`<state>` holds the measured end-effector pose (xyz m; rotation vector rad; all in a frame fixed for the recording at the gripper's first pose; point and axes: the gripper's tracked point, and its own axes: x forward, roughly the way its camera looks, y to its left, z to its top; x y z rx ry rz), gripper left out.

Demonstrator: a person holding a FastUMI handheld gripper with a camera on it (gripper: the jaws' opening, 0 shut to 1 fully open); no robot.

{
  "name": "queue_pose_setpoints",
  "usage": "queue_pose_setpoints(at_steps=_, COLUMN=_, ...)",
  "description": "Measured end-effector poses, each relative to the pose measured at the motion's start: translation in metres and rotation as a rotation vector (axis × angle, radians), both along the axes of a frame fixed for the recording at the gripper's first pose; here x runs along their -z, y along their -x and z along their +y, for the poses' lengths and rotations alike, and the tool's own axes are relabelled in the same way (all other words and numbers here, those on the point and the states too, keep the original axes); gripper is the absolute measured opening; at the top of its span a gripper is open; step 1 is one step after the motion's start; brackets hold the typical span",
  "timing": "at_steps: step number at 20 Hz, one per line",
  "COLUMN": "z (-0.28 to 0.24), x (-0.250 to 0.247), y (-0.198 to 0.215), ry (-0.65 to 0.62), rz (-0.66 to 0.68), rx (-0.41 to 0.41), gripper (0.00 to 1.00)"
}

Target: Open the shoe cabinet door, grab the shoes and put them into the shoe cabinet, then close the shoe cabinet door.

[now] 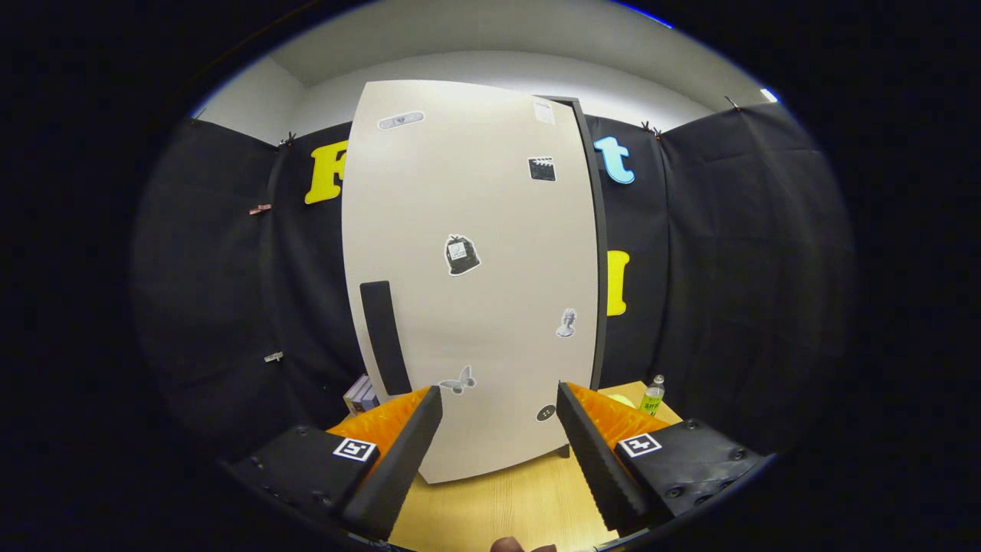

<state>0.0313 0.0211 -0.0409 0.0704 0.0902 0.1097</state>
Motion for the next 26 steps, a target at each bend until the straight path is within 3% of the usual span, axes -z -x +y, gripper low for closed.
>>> queue_pose_setpoints(at_steps=26, z=-0.014, x=-0.008, y=-0.001, ry=-0.008, rz=-0.020, rx=0.019, gripper=0.98)
